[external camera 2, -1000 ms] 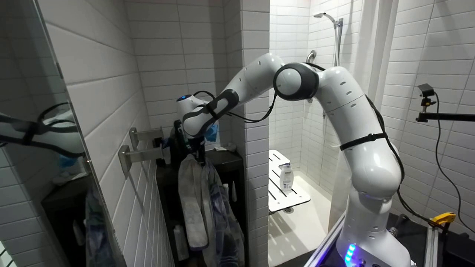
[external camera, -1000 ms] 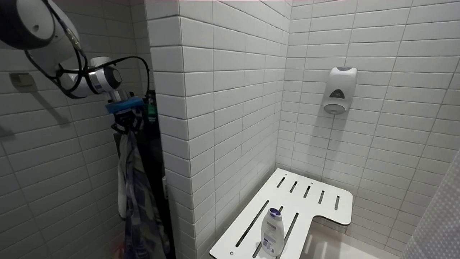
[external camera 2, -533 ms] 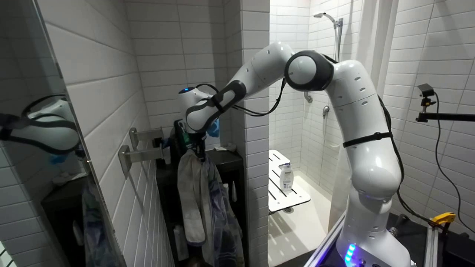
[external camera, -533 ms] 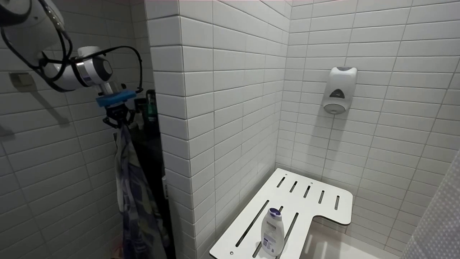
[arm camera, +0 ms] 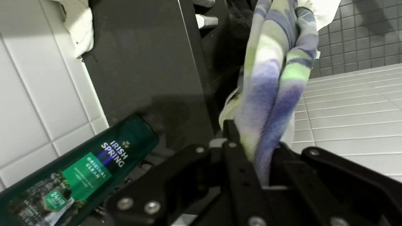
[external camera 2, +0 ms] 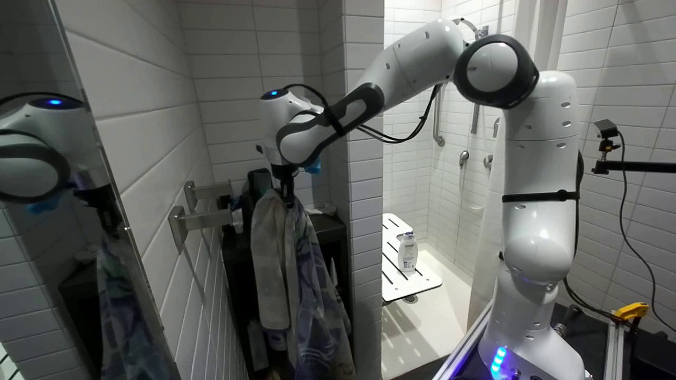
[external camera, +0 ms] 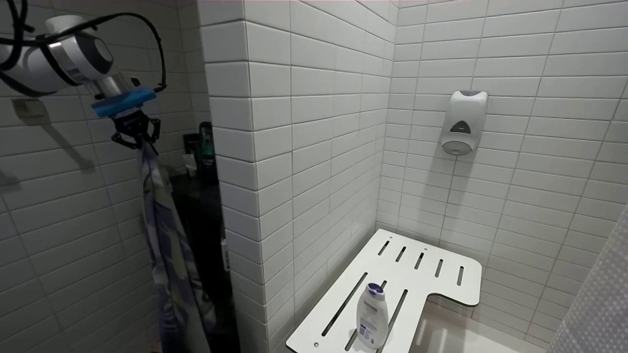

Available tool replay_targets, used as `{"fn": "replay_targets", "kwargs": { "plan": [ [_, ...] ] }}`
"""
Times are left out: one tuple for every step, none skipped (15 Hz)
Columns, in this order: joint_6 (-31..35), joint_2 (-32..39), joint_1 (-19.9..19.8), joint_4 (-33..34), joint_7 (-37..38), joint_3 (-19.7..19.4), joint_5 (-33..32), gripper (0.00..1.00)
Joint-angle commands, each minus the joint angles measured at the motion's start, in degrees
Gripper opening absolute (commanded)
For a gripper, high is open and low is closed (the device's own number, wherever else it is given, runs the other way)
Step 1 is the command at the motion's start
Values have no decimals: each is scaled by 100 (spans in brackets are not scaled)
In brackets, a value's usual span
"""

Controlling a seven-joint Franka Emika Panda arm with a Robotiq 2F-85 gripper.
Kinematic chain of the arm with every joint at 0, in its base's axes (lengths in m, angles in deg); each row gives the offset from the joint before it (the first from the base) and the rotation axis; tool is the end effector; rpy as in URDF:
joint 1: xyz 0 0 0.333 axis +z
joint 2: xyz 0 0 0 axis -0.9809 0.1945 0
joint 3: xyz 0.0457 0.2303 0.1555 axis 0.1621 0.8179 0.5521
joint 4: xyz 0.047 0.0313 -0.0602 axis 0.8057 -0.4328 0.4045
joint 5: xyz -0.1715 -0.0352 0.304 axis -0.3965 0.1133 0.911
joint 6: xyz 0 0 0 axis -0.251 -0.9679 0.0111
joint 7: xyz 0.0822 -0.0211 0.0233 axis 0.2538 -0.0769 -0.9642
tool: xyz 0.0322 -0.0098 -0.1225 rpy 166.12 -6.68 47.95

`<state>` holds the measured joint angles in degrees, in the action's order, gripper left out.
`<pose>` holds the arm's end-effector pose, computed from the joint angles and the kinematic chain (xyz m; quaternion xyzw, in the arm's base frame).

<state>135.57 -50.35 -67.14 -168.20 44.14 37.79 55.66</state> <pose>0.5362 0.1780 0.4202 0.8954 0.4092 0.0921 0.1492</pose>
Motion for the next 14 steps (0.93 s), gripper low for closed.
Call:
{"fn": "replay_targets", "kwargs": {
  "plan": [
    [301,-800,-29,-659,177,62,-204,3],
    [375,-944,-35,-769,178,74,-212,3],
    [483,-1089,-49,-888,174,73,-206,3],
    [572,-1194,-58,-981,178,70,-207,3],
    [626,-1286,-71,-1054,160,64,-172,3],
    [696,-1364,-82,-1138,180,59,-189,3],
    [726,-1433,-92,-1196,148,51,-152,3],
    [784,-1449,-111,-1244,97,30,-90,3],
    [568,-1144,-77,-965,91,83,-36,3],
    [569,-1168,-78,-1009,91,82,-32,12],
    [565,-1156,-77,-1018,91,83,-31,12],
    [566,-1135,-76,-1019,91,83,-31,12],
    [569,-1102,-76,-1018,92,84,-32,12],
    [569,-1081,-73,-1018,92,88,-32,12]
  ]
}}
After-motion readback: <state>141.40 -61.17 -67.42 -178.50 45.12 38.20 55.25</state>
